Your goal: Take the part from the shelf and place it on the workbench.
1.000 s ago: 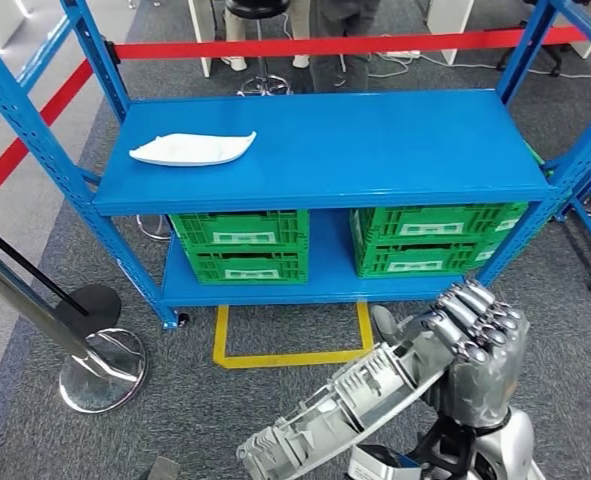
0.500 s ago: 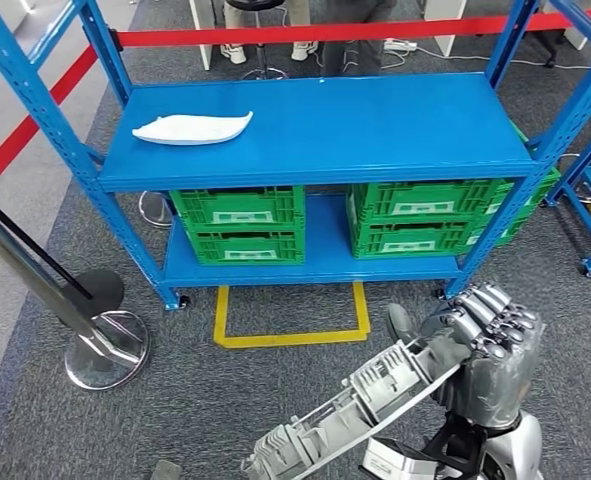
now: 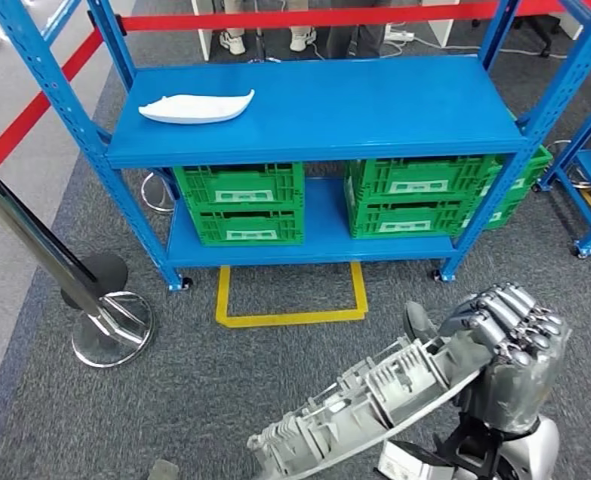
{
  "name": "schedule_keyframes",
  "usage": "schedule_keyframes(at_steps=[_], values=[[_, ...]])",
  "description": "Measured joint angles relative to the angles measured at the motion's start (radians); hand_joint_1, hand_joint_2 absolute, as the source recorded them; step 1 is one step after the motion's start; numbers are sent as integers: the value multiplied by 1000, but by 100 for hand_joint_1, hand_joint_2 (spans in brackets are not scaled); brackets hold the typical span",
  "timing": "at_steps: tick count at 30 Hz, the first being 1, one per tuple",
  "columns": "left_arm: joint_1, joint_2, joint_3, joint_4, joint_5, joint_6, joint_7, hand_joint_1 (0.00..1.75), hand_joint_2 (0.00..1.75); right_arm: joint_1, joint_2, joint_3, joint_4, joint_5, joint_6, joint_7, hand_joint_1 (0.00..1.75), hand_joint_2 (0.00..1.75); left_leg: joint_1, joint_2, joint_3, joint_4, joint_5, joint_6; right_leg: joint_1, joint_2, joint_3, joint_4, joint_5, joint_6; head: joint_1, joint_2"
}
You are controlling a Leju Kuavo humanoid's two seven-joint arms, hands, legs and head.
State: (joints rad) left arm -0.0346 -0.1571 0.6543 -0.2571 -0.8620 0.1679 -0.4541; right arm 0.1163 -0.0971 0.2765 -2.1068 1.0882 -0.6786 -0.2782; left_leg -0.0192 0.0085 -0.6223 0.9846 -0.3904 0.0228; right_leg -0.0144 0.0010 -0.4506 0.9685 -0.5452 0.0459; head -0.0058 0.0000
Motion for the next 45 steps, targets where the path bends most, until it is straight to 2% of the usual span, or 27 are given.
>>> schedule_keyframes(at_steps=[2,3,4,6,8,9,10,12,14,16,18,20,22,23,24,25,27,28,30,33,35,37,38,39,41,43,45], values=[[2,1,0,1,0,0,-1,0,175,5,2,-7,-2,-2,0,-3,175,175,4,-3,-10,1,-1,-11,0,-2,-16,-1,10,-12,1,0],[3,0,0,1,0,0,-1,0,175,6,4,-9,-4,-3,0,-4,175,175,6,-5,-20,17,-24,-18,0,-3,-24,0,18,-22,-1,0],[4,0,0,2,0,0,-1,0,175,7,6,-12,-5,-5,0,-6,175,175,8,-6,-35,52,-62,-25,-1,-5,-32,-1,26,-31,-2,0],[6,0,0,2,0,0,-1,0,175,9,13,-19,-8,-9,0,-14,175,175,11,-7,-73,179,-153,-31,1,-7,-47,4,38,-43,-5,0],[6,0,0,2,1,0,-1,0,175,13,20,-28,-9,-15,0,-23,175,175,12,-7,-90,283,-195,-30,5,-9,-67,11,49,-46,-5,0],[6,0,0,2,1,0,-1,0,175,15,23,-34,-11,-19,0,-28,175,175,11,-8,-77,288,-188,-26,7,-8,-77,16,53,-47,-5,0],[6,0,0,2,1,0,-1,0,175,18,27,-40,-13,-23,0,-33,175,175,10,-8,-45,254,-167,-21,9,-7,-87,21,56,-48,-5,0],[5,2,0,2,1,1,-2,0,175,24,34,-55,-20,-29,0,-41,175,175,3,-11,48,124,-119,0,12,-6,-100,30,61,-47,-4,0],[4,6,0,2,1,2,-4,0,175,27,40,-67,-26,-33,0,-45,175,175,-4,-14,105,31,-100,15,12,-5,-107,34,68,-40,-4,0],[4,6,0,2,1,3,-4,0,175,29,44,-75,-29,-36,0,-50,175,175,-7,-12,108,11,-95,19,10,-6,-114,34,80,-30,-4,0],[3,6,0,2,1,4,-5,0,175,32,48,-84,-33,-43,0,-56,175,175,-3,-9,103,-9,-83,23,10,-5,-130,45,70,-21,-3,0],[1,5,0,2,1,6,-7,0,175,35,51,-94,-37,-50,0,-61,175,175,3,-6,91,-25,-69,27,10,-4,-163,112,9,-14,0,0],[0,3,0,2,1,8,-8,0,175,39,51,-101,-38,-57,0,-64,175,175,3,-4,72,-24,-55,28,8,-2,-206,237,-68,-5,2,0],[0,2,0,2,1,8,-8,0,175,42,52,-104,-38,-59,0,-66,175,175,3,-3,63,-23,-47,26,5,-3,-218,288,-85,-1,2,0],[0,1,0,2,1,8,-8,0,175,44,53,-107,-38,-62,0,-68,175,175,3,-2,54,-23,-40,24,2,-3,-216,309,-81,3,2,0],[0,1,0,2,0,8,-8,0,175,46,54,-111,-38,-66,0,-70,175,175,4,-2,45,-22,-33,21,-3,-3,-194,291,-59,7,3,0],[-1,0,0,2,0,8,-8,0,175,47,58,-118,-40,-73,0,-76,175,175,5,-1,30,-16,-22,11,-12,-4,-105,163,-9,16,3,0],[-1,1,0,2,0,8,-8,0,175,48,59,-121,-42,-76,0,-77,175,175,4,-2,22,-9,-18,6,-14,-2,-60,95,2,17,3,0],[-1,2,0,2,0,8,-8,0,175,51,62,-126,-45,-80,0,-78,175,175,2,-4,9,4,-9,-5,-12,0,-24,25,-3,11,3,0],[0,2,0,2,0,8,-8,0,175,58,67,-130,-46,-82,0,-78,175,175,6,-5,-3,19,-12,-19,-9,-1,-39,26,4,-18,3,0],[1,2,0,3,0,8,-8,0,175,59,69,-132,-46,-82,0,-79,175,175,10,-6,-25,81,-74,-30,-9,-4,-48,25,16,-36,-1,0],[1,2,0,3,0,8,-8,0,175,61,70,-132,-47,-83,0,-80,175,175,13,-6,-63,204,-161,-36,-5,-5,-59,27,29,-45,-5,0],[1,2,0,3,0,8,-8,0,175,62,71,-132,-47,-83,0,-81,175,175,14,-6,-75,257,-185,-37,-3,-5,-66,28,34,-46,-5,0],[1,2,0,3,0,8,-8,0,175,63,72,-132,-47,-84,0,-81,175,175,15,-6,-75,284,-191,-35,0,-4,-73,30,39,-47,-5,0],[2,1,0,3,-2,8,-8,0,175,66,73,-133,-47,-86,0,-80,175,175,13,-7,-26,233,-149,-27,3,-3,-84,34,44,-46,-4,0],[2,2,0,3,-3,9,-8,0,175,68,74,-137,-51,-91,0,-80,175,175,10,-15,54,108,-101,-12,5,-1,-89,37,47,-43,-4,0],[1,3,0,3,-3,10,-8,0,175,71,75,-142,-57,-96,0,-80,175,175,5,-23,95,33,-91,-3,4,1,-94,38,54,-34,-4,0]])
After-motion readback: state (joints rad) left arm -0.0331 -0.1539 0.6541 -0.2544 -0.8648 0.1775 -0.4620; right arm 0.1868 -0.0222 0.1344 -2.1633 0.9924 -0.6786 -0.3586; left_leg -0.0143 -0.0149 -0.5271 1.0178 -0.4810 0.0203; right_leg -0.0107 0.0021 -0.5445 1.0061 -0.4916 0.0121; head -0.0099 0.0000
